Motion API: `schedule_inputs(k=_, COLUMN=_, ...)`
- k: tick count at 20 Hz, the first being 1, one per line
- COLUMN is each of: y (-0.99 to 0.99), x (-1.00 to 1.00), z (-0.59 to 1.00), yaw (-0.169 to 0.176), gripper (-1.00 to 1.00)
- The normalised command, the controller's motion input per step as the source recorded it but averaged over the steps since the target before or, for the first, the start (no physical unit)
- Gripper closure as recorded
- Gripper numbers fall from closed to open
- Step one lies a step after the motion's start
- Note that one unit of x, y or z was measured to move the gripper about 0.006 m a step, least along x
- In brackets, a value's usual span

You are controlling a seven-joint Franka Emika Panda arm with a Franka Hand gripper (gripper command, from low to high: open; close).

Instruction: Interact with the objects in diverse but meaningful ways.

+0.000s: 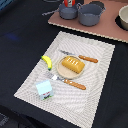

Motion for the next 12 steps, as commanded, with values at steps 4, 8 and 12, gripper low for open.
schedule_inputs(k=4, y=0.67, x=-0.14, z=-0.12, yaw=0.032, gripper=1.0)
schedule_inputs(k=8, y=0.52, x=-0.01, z=-0.12, yaw=0.024, gripper=1.0)
schedule_inputs(k=12, y=0.28, x=0.0, z=-0.15, yaw=0.004, gripper=1.0)
